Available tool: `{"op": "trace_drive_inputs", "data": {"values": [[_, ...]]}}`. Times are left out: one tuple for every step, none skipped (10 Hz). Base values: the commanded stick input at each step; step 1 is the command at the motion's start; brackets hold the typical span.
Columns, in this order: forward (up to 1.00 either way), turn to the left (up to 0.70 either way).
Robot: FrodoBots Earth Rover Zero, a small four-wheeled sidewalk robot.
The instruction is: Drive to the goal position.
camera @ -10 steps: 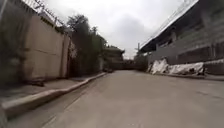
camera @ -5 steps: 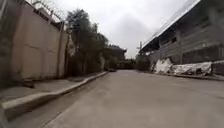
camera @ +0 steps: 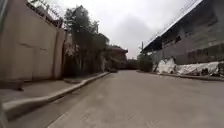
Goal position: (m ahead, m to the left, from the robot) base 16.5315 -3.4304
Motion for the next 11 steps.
{"op": "trace_drive_inputs", "data": {"values": [[0.85, 0.0], [0.85, 0.0], [0.85, 0.0], [0.85, 0.0], [0.85, 0.0], [0.85, 0.0], [0.85, 0.0], [0.85, 0.0], [0.85, 0.0], [0.85, 0.0], [0.85, 0.0]]}}
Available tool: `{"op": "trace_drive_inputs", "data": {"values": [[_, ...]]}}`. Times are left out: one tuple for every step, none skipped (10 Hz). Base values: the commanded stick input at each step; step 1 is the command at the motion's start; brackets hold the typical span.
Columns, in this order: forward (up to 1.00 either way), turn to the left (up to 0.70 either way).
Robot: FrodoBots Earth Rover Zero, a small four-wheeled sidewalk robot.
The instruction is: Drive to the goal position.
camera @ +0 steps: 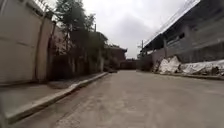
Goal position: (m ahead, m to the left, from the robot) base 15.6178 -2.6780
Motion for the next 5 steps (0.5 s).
{"op": "trace_drive_inputs", "data": {"values": [[0.85, 0.0], [0.85, -0.13], [0.85, -0.33], [0.85, -0.34], [0.85, -0.34]]}}
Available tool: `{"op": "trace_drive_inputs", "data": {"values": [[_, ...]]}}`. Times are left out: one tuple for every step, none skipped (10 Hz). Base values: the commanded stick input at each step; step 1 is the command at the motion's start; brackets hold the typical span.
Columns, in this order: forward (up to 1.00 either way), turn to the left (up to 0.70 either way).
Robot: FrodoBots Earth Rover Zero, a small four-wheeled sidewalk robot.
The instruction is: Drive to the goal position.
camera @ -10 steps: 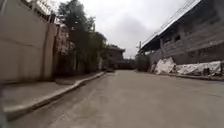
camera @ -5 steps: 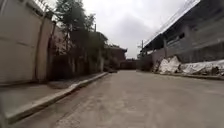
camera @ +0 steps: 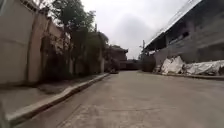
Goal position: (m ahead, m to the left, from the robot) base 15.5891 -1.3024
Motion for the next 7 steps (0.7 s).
{"op": "trace_drive_inputs", "data": {"values": [[0.85, -0.34], [0.85, -0.34], [0.85, -0.34], [0.85, -0.24], [0.85, -0.09], [0.85, 0.0], [0.85, 0.0]]}}
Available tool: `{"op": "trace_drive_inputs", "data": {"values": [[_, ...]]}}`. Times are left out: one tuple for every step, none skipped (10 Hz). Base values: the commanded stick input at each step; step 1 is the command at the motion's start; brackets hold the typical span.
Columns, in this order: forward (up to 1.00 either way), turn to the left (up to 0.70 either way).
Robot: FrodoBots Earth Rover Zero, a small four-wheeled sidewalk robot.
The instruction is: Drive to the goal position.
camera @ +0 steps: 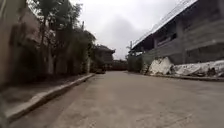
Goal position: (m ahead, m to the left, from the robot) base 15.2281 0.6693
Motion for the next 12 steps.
{"op": "trace_drive_inputs", "data": {"values": [[0.85, 0.0], [0.85, 0.0], [0.85, 0.0], [0.85, 0.0], [0.85, 0.0], [0.85, 0.0], [0.85, 0.0], [0.85, 0.0], [0.85, 0.0], [0.85, 0.0], [0.85, 0.0], [0.85, 0.0]]}}
